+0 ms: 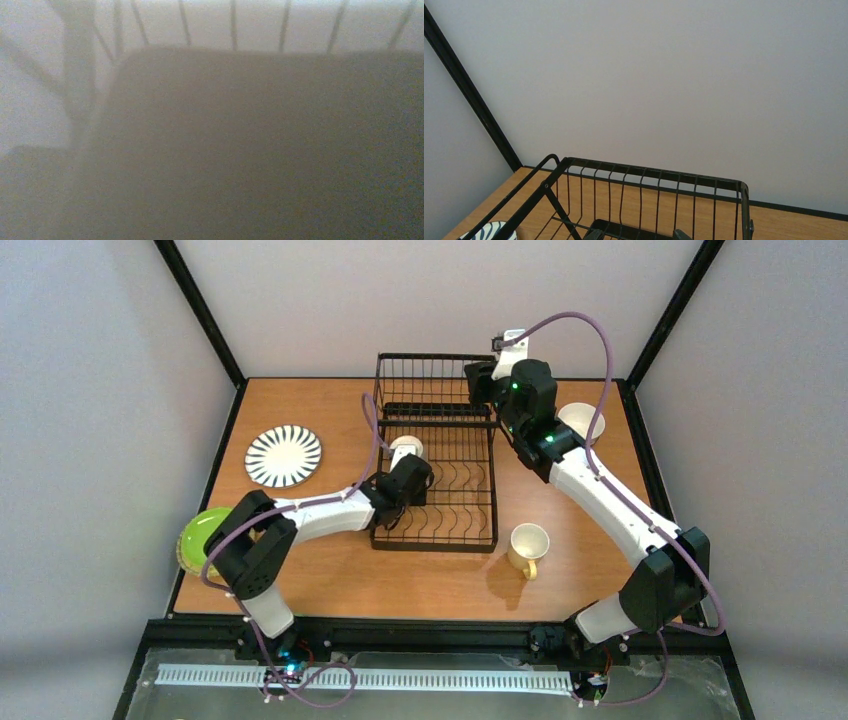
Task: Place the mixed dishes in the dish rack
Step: Place the upside down cup on the dish rack.
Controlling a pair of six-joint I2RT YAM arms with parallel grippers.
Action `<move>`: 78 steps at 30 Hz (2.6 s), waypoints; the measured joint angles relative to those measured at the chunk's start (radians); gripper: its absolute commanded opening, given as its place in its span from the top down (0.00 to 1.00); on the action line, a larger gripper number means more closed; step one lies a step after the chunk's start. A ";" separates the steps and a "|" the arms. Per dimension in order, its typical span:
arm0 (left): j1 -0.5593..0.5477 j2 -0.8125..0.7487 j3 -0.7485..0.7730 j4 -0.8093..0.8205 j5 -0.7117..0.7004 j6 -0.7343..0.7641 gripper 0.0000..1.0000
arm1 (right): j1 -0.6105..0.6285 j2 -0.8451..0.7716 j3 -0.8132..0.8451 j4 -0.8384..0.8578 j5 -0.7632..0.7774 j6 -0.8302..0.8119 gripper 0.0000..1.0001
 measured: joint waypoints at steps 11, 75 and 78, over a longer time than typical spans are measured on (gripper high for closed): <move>0.013 0.089 0.105 -0.026 -0.036 -0.002 1.00 | 0.000 0.000 0.000 0.000 -0.003 0.000 0.20; 0.101 0.135 0.202 -0.082 -0.080 -0.005 0.22 | 0.000 -0.027 -0.018 -0.002 -0.011 0.001 0.20; 0.101 0.095 0.189 -0.084 -0.080 -0.008 0.21 | 0.000 -0.035 -0.018 -0.003 -0.014 0.001 0.20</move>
